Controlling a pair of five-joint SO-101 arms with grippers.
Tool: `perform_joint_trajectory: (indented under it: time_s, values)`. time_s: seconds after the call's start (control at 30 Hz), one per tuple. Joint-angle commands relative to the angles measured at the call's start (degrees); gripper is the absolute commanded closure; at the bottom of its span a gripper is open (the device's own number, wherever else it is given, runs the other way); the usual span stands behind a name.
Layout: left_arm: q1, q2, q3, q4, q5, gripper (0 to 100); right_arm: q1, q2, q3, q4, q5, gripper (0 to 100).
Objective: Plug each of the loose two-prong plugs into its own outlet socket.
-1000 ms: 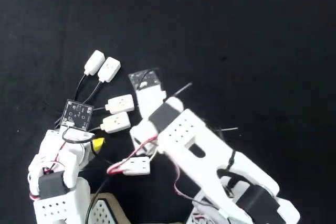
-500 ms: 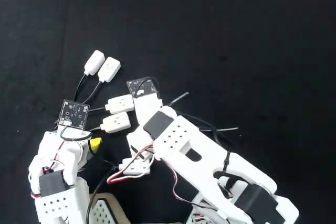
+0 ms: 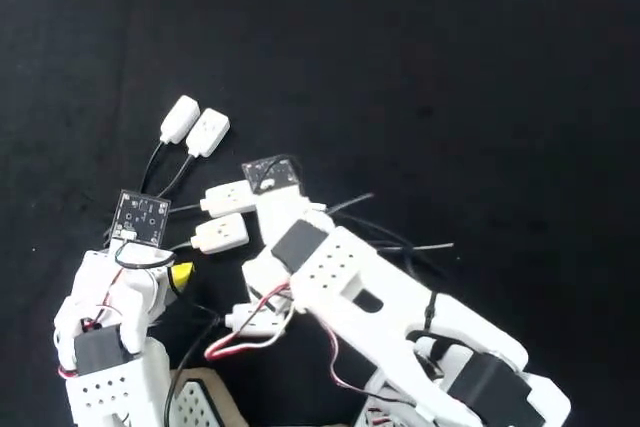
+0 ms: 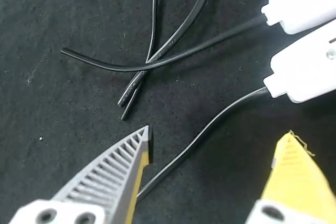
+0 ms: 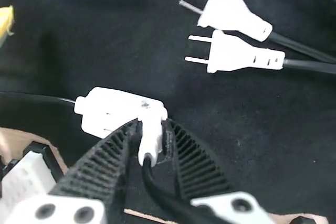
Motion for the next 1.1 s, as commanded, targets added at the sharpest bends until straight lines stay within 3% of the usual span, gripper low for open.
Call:
perform_joint_trajectory:
  time_s: [0.0,0.17,0.3,0.43,0.6,0.73,0.93,1.07]
  values:
    - [-0.04,-0.26,-0.31,-0.97,-0.70,64,-1.58,-0.66,-0.13,-0.26,-0.26,98.5]
    - [2.42,-0.26,-0.31,-0.97,-0.70,64,5.71,-3.12,-1.98,-0.18,2.90,98.5]
    - [9.63,-0.26,-1.89,-0.88,-3.78,64,21.27,-9.10,-7.43,-0.09,10.37,98.5]
    - [18.86,-0.09,-5.49,1.85,-12.31,64,37.71,-15.43,-10.68,4.31,19.25,98.6]
    - [32.31,1.32,-15.52,11.16,-18.55,64,51.69,-17.27,-10.68,11.96,27.25,98.6]
    - [41.71,12.66,-19.82,12.66,-21.10,64,61.63,-14.90,-10.59,12.66,31.65,98.6]
    - [52.18,36.57,-30.90,20.92,-28.13,64,69.54,-10.68,-10.51,12.66,36.31,98.6]
    - [57.63,42.90,-34.77,17.41,-30.07,64,70.24,-8.57,-10.51,12.66,37.71,98.6]
